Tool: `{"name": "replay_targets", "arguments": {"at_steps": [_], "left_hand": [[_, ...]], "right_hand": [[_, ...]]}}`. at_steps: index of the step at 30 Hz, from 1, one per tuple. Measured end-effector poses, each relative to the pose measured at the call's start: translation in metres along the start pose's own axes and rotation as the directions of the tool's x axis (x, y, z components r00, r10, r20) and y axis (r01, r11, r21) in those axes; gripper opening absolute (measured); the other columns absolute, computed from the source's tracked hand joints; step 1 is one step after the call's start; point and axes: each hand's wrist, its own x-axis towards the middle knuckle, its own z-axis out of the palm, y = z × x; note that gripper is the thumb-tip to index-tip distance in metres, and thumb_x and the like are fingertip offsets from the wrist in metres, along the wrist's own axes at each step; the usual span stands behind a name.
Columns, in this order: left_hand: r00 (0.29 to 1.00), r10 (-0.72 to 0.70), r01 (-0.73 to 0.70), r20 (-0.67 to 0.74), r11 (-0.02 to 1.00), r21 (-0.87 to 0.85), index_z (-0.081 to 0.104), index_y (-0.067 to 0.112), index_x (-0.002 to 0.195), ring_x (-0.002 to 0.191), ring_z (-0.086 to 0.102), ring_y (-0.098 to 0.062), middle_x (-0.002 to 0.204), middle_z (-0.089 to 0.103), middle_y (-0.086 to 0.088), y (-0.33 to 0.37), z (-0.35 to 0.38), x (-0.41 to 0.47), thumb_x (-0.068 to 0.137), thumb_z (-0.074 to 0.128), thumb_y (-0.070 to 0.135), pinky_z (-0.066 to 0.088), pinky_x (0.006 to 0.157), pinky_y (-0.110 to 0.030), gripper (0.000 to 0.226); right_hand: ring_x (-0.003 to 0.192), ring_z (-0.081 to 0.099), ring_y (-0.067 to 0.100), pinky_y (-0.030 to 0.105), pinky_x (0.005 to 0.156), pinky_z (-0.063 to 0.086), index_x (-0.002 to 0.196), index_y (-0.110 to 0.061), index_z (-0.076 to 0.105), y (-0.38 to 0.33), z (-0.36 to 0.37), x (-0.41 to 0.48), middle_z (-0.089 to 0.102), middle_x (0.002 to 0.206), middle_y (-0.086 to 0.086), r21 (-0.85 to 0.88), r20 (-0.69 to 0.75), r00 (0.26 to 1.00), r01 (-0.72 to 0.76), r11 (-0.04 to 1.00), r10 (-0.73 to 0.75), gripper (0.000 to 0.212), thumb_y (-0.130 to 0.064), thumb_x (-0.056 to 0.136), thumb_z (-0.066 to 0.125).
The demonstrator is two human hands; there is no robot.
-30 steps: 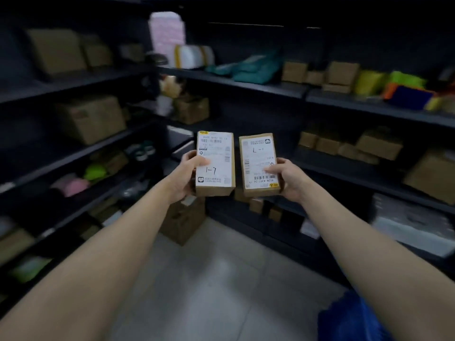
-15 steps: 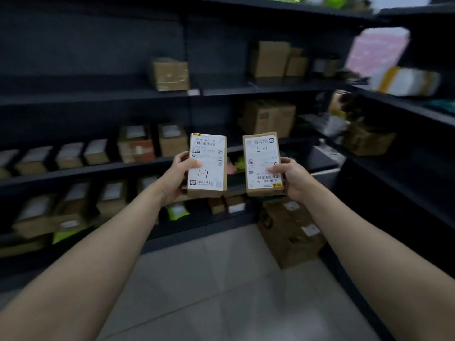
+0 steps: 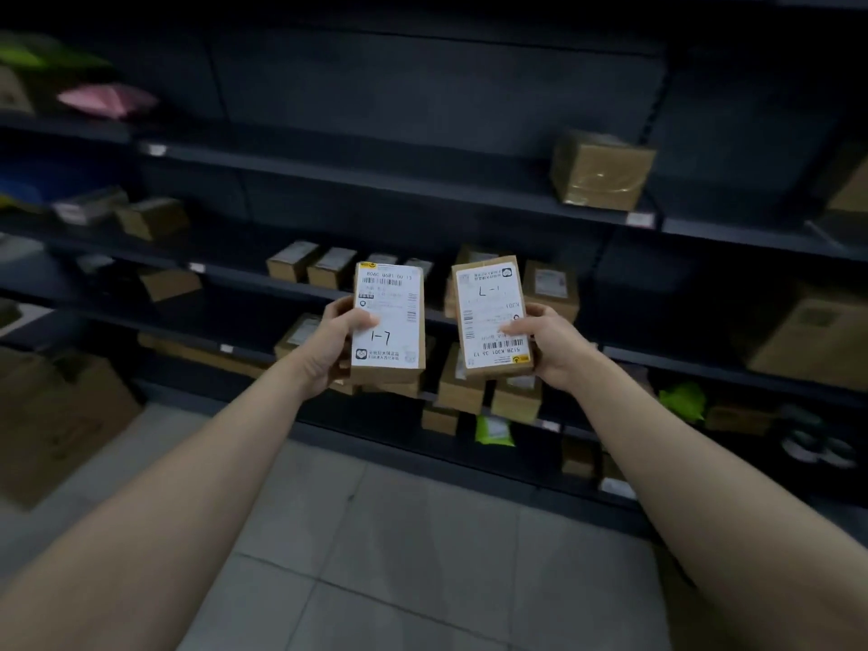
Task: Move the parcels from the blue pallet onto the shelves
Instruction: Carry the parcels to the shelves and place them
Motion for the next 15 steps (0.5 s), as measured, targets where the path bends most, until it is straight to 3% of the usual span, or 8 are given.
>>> {"name": "replay_targets", "arguments": {"at_steps": [7,10,12,15], "left_hand": [[0.993,0.002,-0.004,-0.118,1.0,-0.019,0.039,0.038,0.124,0.085,0.069,-0.024,0.104,0.069,-0.006,0.011,-0.016,0.056,0.085,0.06,0.025,0.055,0.065,-0.035,0.046],[0.987,-0.026,0.021,-0.159,0.999,-0.029,0.04,0.041,0.121,0.09,0.069,-0.024,0.104,0.07,-0.005,0.003,-0.044,0.069,0.083,0.062,0.027,0.056,0.076,-0.041,0.046],[0.979,-0.043,0.035,-0.202,0.998,-0.043,0.042,0.043,0.117,0.094,0.068,-0.026,0.105,0.071,-0.005,-0.002,-0.069,0.076,0.081,0.064,0.029,0.055,0.083,-0.044,0.044],[0.961,-0.06,0.045,-0.269,0.997,-0.062,0.043,0.043,0.116,0.091,0.068,-0.024,0.098,0.073,-0.003,-0.006,-0.112,0.09,0.08,0.064,0.032,0.055,0.08,-0.042,0.043]], "right_hand": [[0.087,0.073,0.027,0.044,0.069,0.059,0.128,-0.025,0.042,-0.022,0.028,0.091,0.071,0.104,0.008,-0.104,0.089,0.995,-0.035,0.994,0.044,0.061,0.002,0.079,0.068],[0.085,0.073,0.028,0.042,0.062,0.059,0.128,-0.023,0.042,-0.02,0.053,0.121,0.07,0.105,0.011,-0.117,0.099,0.99,-0.086,0.989,0.098,0.062,0.004,0.079,0.068],[0.086,0.072,0.03,0.047,0.069,0.06,0.131,-0.021,0.041,-0.015,0.075,0.138,0.07,0.106,0.012,-0.136,0.125,0.985,-0.106,0.985,0.123,0.063,0.006,0.079,0.066],[0.09,0.071,0.031,0.051,0.081,0.057,0.133,-0.016,0.041,-0.012,0.114,0.163,0.07,0.107,0.012,-0.162,0.161,0.978,-0.107,0.981,0.133,0.063,0.006,0.079,0.066]]}}
